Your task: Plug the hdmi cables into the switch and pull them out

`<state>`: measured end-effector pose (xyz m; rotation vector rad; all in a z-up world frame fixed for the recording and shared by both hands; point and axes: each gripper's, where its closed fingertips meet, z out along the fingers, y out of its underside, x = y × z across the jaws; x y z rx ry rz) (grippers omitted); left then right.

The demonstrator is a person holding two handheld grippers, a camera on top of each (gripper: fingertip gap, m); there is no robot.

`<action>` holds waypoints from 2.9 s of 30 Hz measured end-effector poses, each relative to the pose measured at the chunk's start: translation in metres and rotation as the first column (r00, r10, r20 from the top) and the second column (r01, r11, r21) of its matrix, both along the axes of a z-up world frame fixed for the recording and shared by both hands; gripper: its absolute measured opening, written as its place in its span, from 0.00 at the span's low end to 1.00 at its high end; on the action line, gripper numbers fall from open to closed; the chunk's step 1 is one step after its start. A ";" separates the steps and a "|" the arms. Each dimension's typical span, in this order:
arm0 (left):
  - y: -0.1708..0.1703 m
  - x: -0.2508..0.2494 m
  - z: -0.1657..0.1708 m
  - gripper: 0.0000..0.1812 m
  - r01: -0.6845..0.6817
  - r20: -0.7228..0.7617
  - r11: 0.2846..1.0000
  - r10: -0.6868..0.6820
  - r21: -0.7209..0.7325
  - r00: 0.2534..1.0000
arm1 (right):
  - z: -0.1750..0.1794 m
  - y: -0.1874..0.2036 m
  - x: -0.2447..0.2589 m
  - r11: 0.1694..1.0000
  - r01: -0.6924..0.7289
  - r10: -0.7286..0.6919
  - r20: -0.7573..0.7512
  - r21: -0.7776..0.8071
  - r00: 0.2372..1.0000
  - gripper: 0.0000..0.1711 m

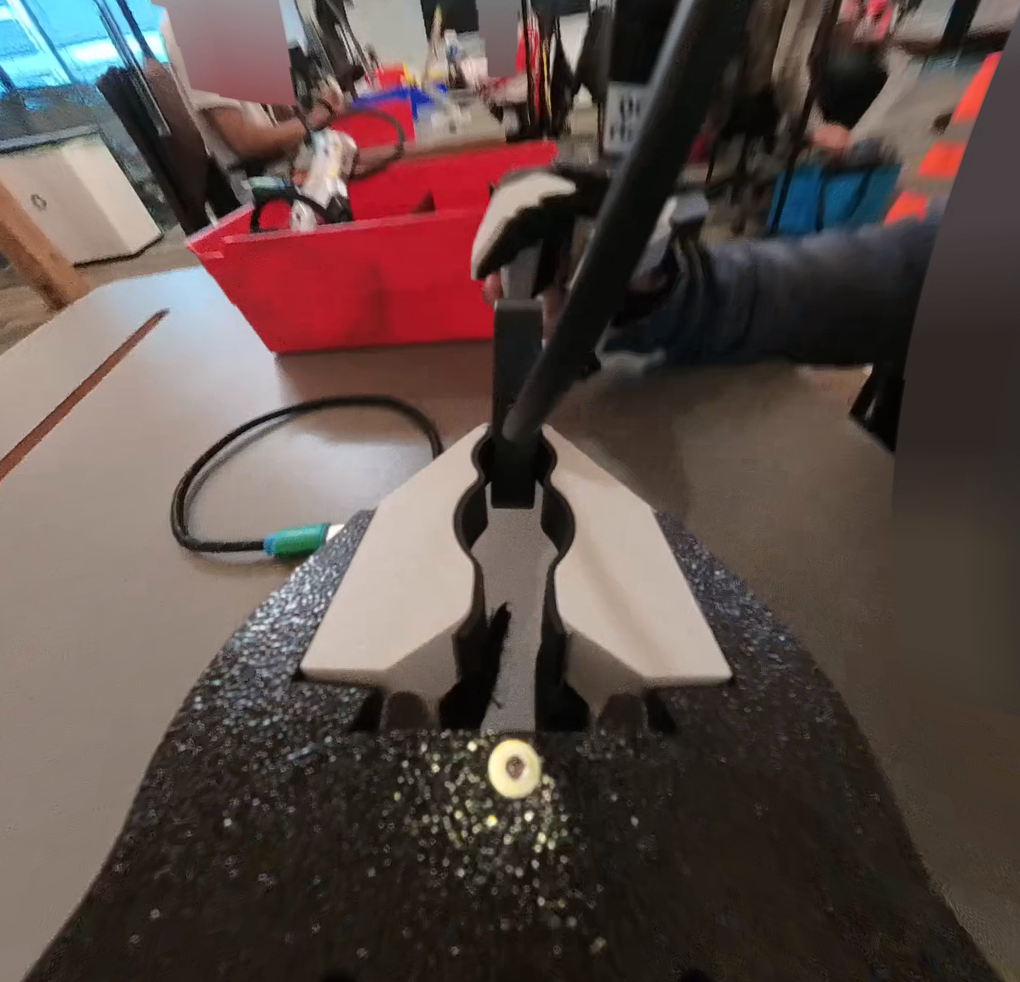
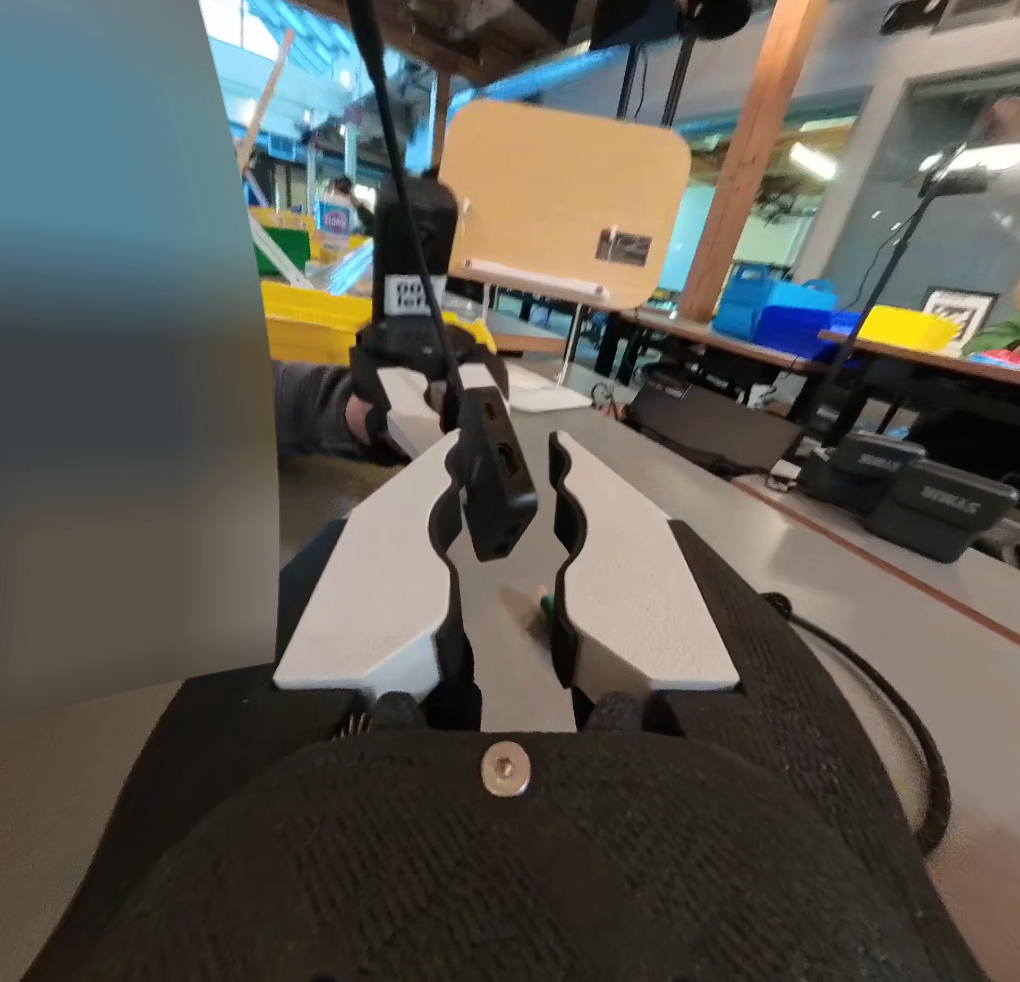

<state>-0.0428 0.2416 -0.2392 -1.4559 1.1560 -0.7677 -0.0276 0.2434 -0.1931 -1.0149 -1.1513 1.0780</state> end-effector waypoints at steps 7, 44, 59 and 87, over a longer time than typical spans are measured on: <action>-0.004 -0.011 -0.030 0.06 0.011 -0.270 1.000 -0.003 0.028 0.963 | -0.046 -0.009 -0.012 0.994 -0.035 0.005 0.266 0.108 0.964 0.14; 0.046 -0.051 -0.006 0.06 -0.373 -0.041 0.816 0.433 0.442 0.900 | -0.116 0.053 -0.015 0.929 0.045 -0.299 0.675 0.366 0.674 0.16; 0.059 -0.062 -0.001 0.06 -0.460 -0.026 0.747 0.536 0.481 0.844 | -0.052 0.073 -0.025 0.738 0.250 -0.581 0.401 0.627 0.709 0.05; 0.075 -0.066 -0.024 0.06 -0.242 -0.320 0.508 0.779 0.827 0.540 | -0.063 0.070 -0.037 0.346 0.143 -0.807 0.217 0.927 0.549 0.06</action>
